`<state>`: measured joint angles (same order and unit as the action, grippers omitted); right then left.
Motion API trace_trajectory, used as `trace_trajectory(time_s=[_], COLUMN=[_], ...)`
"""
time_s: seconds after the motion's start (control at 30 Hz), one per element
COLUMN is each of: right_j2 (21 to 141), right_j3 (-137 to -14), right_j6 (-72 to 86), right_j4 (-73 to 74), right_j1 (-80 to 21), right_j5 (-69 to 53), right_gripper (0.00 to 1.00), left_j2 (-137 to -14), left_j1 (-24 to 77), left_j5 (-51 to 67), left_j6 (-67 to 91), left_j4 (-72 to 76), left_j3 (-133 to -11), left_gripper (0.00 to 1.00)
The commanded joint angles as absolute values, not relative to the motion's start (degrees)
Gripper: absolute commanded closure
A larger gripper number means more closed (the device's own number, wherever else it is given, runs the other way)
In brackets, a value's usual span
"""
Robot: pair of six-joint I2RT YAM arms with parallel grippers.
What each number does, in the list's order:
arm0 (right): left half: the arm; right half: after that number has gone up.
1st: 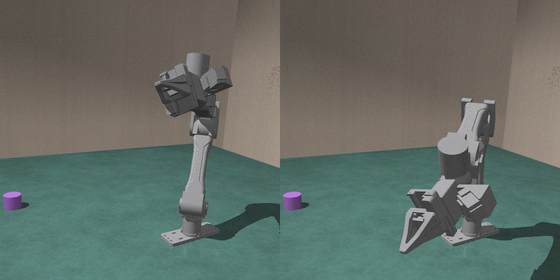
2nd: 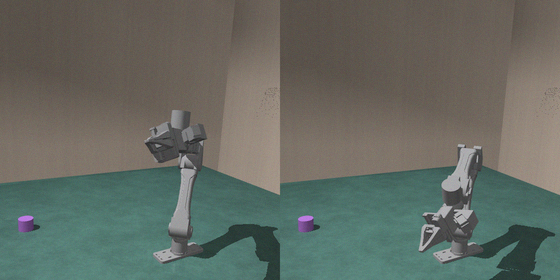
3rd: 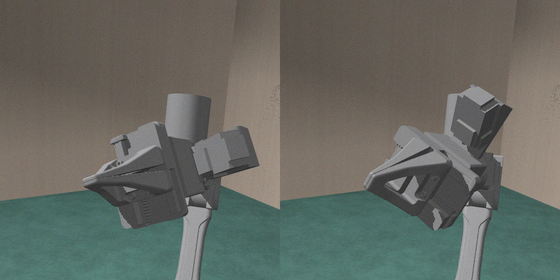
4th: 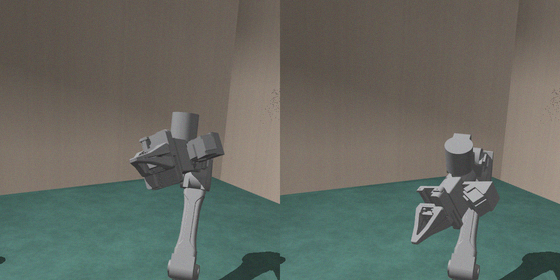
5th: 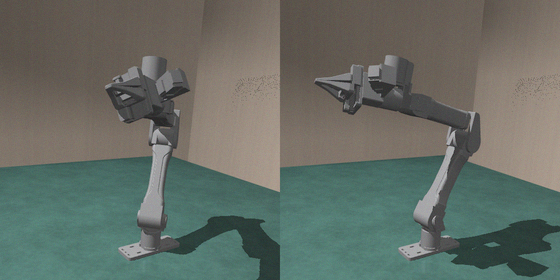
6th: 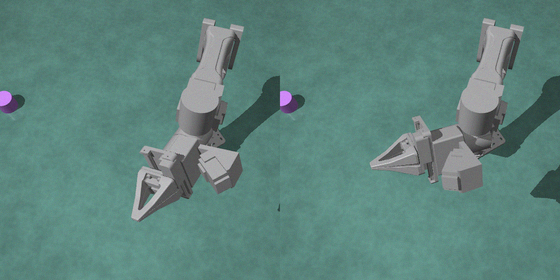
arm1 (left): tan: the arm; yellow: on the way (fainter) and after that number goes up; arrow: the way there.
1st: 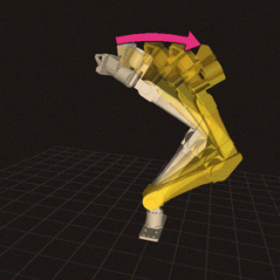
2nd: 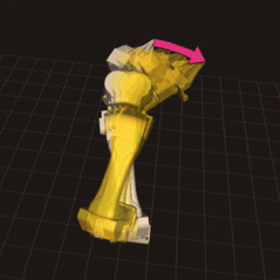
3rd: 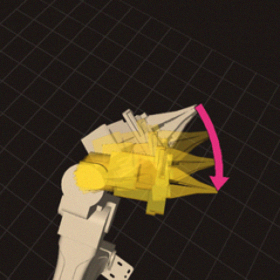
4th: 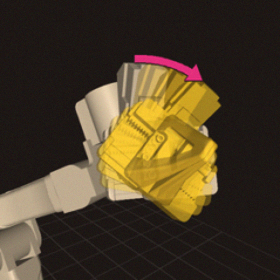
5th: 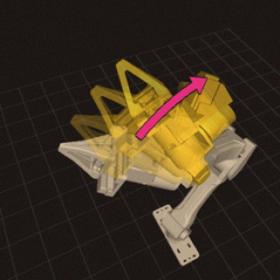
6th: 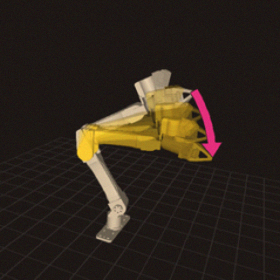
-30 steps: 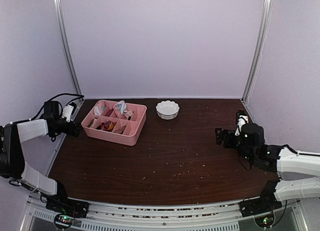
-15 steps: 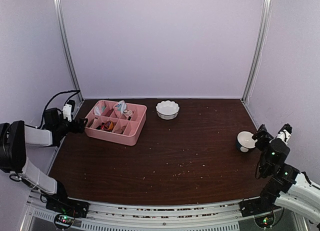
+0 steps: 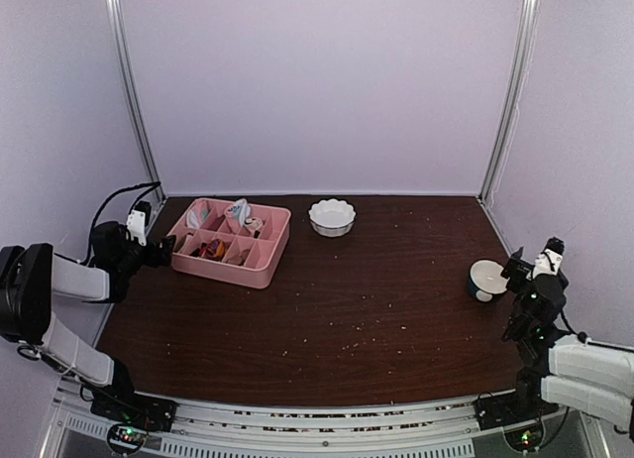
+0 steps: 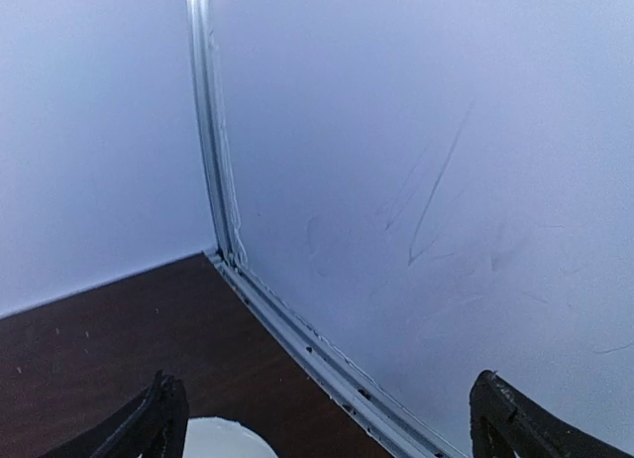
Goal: Roll the socks
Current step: Reset both arms
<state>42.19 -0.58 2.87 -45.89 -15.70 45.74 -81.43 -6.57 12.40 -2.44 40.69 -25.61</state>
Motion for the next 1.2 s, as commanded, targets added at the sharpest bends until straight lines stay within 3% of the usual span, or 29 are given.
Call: trace_trajectory(time_s=[0.0, 0.23, 0.33, 0.43, 0.5, 1.17], right_j2=[62.24, 75.15, 74.37, 77.95, 77.10, 77.83], right_j3=[-5.34, -11.63, -12.34, -11.94, -14.11, -14.82], right_j6=[-3.38, -3.24, -0.63, -2.77, -0.55, 0.19], right_j4=[-61.63, -66.28, -62.66, -66.82, -61.00, -61.17], right_j1=[-14.83, -12.36, -9.28, -6.88, -5.91, -4.75], right_j5=[34.67, 24.88, 18.15, 7.03, 7.27, 7.14], right_gripper=[0.00, 0.00, 0.00, 0.00, 0.00, 0.00], left_j2=[-80.38, -79.88, -79.73, -82.11, -81.51, -81.65], left_j1=[-6.28, -6.40, -6.22, -3.59, -3.15, -3.59], left_j5=[10.26, 10.05, 6.76, -0.84, -0.84, -0.11], left_j6=[-3.04, -2.91, -2.10, -2.01, -2.48, -2.11], left_j4=[45.01, 45.55, 46.84, 58.72, 55.99, 57.44], left_j3=[-25.76, -25.13, -24.03, -19.09, -19.65, -19.31], left_gripper=[0.02, 0.02, 0.02, 0.02, 0.02, 0.02])
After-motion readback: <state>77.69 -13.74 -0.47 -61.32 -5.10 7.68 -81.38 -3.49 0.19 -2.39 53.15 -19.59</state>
